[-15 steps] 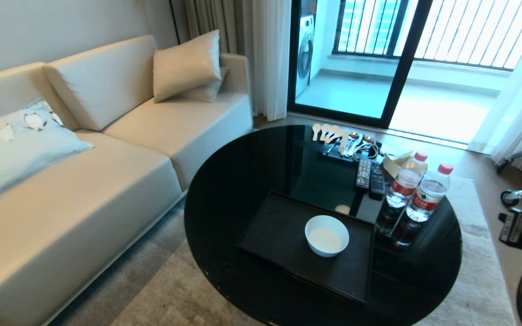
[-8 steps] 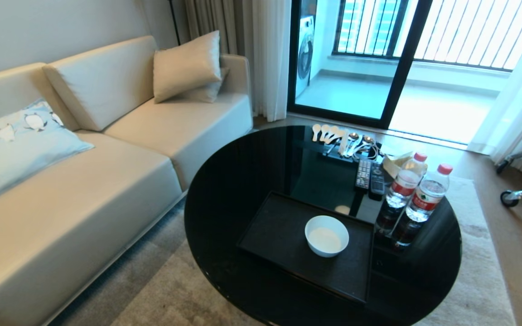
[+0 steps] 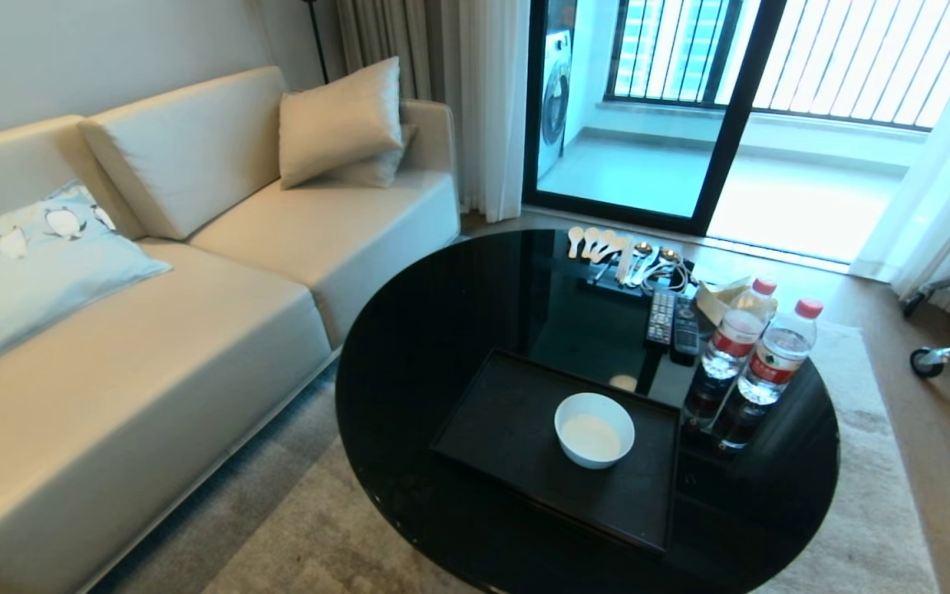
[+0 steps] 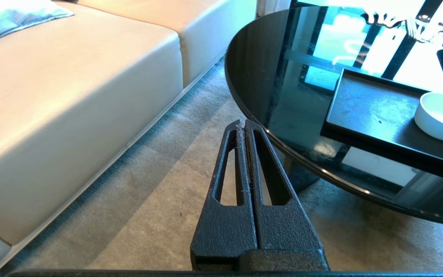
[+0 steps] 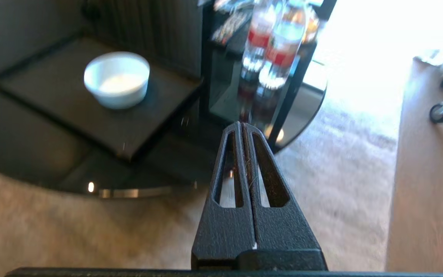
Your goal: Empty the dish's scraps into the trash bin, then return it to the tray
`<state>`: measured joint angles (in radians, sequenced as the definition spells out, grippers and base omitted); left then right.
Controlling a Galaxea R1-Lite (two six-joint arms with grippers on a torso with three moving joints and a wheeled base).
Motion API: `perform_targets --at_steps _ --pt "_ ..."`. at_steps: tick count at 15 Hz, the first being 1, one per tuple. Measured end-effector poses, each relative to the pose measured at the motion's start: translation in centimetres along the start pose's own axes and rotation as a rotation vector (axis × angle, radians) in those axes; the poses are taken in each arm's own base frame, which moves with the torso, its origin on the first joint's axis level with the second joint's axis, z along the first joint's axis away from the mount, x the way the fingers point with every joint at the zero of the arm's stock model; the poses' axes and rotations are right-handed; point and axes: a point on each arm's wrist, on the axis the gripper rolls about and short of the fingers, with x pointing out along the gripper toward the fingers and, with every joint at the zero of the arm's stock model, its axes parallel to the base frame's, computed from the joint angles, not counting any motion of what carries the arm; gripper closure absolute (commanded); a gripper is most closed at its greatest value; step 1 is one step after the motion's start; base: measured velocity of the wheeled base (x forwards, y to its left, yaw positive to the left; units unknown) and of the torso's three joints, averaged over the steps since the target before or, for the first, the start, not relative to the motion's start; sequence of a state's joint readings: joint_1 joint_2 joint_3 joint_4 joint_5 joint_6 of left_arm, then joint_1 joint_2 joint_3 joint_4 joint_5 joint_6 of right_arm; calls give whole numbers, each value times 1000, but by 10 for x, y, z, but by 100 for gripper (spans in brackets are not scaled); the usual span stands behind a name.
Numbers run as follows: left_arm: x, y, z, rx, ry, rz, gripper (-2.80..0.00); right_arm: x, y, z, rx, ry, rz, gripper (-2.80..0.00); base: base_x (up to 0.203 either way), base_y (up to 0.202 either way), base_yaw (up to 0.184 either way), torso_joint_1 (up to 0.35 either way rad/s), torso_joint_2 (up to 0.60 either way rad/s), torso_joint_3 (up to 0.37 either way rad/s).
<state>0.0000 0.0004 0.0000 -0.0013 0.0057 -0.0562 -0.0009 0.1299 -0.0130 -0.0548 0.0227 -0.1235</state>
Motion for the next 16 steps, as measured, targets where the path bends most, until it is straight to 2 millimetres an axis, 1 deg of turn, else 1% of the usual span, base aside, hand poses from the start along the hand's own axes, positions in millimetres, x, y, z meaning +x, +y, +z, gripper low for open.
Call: perform_targets --at_steps 1,2,4,6,16 --pt "0 0 0 0 0 0 0 -4 1 -9 -15 29 17 0 0 0 0 0 0 0" --pt "0 0 0 0 0 0 0 -6 2 -12 -34 15 26 0 0 0 0 0 0 0" --pt "0 0 0 0 0 0 0 -8 2 -11 -17 -44 22 0 0 0 0 0 0 0" --pt "0 0 0 0 0 0 0 -9 2 -12 -5 -59 20 0 0 0 0 0 0 0" --pt "0 0 0 0 0 0 0 -9 2 -12 11 -68 18 0 0 0 0 0 0 0"
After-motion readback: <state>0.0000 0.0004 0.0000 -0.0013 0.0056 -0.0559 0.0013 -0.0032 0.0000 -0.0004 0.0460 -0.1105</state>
